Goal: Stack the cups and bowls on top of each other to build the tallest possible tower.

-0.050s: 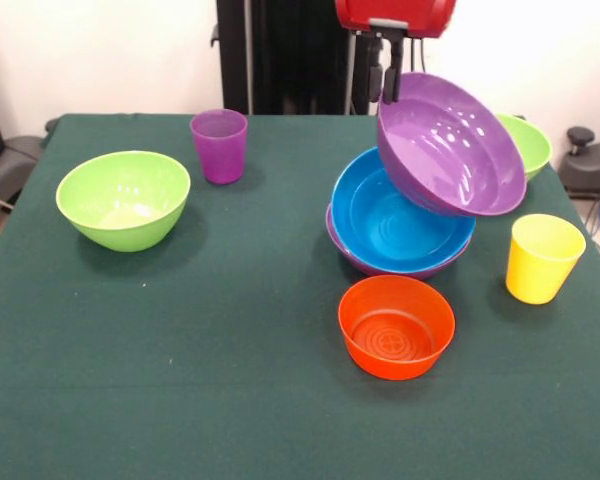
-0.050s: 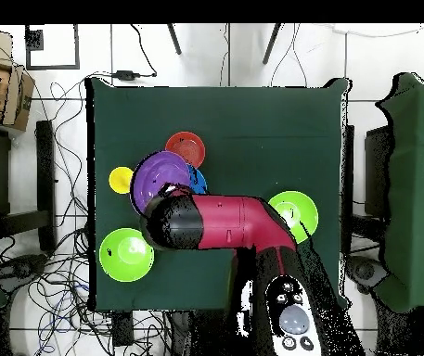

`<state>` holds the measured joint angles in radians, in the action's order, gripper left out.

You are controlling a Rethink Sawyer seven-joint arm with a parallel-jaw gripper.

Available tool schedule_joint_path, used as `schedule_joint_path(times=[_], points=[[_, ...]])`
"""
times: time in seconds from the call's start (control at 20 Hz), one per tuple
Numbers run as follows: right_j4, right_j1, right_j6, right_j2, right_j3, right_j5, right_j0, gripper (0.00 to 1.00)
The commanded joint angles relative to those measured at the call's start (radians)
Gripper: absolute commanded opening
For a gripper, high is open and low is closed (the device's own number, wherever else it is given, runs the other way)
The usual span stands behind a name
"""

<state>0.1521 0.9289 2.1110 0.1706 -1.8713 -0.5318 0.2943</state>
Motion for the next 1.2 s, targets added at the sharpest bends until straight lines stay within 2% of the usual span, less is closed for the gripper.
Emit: schedule_joint_path(times=[0.05, 0.7, 1.2], points=[[0.089, -0.017, 0.003, 0.001, -0.083, 0.08, 0.019, 0.0], [0.138, -0.049, 0.019, -0.008, -0.154, 0.206, 0.047, 0.0], [0.161, -0.06, 0.024, -0.016, -0.178, 0.252, 0.056, 0.0]])
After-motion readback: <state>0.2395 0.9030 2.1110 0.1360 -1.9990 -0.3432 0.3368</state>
